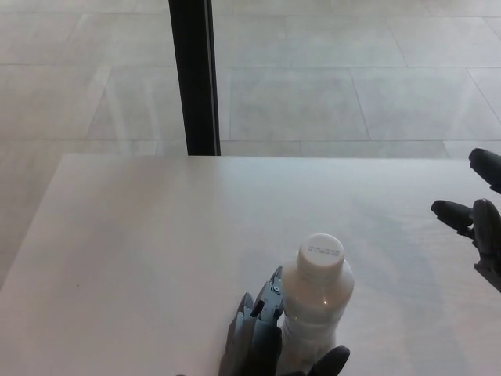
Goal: The robot uses its left hand to to lift the bottle kept on the middle of the desk and tilts it towards its right hand. It then uses its right hand to rotate its cap to open it and places the bottle and cap back on the desk
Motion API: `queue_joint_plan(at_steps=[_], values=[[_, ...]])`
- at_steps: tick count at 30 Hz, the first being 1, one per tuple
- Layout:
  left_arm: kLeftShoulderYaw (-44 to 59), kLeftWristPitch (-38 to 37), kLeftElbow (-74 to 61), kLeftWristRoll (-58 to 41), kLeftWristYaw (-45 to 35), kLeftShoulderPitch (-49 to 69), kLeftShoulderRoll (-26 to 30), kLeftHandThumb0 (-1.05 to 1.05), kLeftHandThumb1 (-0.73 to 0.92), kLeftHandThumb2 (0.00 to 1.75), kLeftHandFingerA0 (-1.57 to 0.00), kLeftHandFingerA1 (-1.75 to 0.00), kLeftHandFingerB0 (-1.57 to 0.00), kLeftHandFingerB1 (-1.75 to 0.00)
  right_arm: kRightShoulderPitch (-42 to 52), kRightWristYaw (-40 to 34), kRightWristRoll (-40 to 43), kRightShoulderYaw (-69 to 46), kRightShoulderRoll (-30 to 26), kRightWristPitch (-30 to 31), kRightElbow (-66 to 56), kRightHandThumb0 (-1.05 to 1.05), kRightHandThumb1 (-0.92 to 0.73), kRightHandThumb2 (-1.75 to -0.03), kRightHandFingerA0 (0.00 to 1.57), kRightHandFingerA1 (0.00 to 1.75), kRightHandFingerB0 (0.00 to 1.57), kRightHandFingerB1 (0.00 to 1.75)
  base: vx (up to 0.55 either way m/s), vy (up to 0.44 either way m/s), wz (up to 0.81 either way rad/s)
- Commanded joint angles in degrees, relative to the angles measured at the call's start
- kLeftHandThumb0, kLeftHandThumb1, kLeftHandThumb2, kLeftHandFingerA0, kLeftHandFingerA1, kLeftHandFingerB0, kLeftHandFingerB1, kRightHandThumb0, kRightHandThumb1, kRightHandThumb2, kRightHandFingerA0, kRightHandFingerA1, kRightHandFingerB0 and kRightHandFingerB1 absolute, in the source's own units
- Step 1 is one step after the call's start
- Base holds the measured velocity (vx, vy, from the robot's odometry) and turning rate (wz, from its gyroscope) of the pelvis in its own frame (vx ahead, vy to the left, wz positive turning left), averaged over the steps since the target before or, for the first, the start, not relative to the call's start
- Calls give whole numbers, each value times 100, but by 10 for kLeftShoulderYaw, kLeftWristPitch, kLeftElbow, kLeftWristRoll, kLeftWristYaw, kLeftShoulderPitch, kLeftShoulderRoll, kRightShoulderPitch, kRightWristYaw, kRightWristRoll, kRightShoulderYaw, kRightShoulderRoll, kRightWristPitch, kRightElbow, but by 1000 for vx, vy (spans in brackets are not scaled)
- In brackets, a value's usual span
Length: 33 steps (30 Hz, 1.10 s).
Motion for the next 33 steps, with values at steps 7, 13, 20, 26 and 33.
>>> queue_joint_plan(at_steps=[7, 13, 20, 26, 33], values=[[1, -157, 65, -95, 85, -7, -241, -71, 72, 61, 0, 0, 0, 0, 28, -2, -21, -7, 3, -39, 5, -63, -72, -62, 56, 56, 42, 33, 0, 0, 0], [5, -115, 66, -97, 80, -42, -254, -100, 49, 91, 0, -23, 0, -15, 31, 3, -18, -10, 4, -46, 11, -63, -71, -62, 56, 56, 42, 34, 0, 0, 0], [8, -124, 71, -105, 75, -69, -266, -72, 67, 63, 0, -10, 0, 0, 36, 4, -18, -10, 5, -47, 12, -60, -72, -62, 56, 55, 41, 34, 0, 0, 0], [-1, -102, 85, -94, 86, -90, -274, -94, 49, 95, -1, -53, 0, -16, 38, 2, -33, -7, 0, -52, 16, -58, -72, -62, 57, 54, 43, 34, 0, 0, 0], [7, -117, 149, -72, 135, -133, -298, -51, 78, 58, -9, -98, 0, 0, 42, 8, -36, -9, -3, -63, 21, -56, -73, -63, 58, 51, 41, 34, 0, 0, 0]])
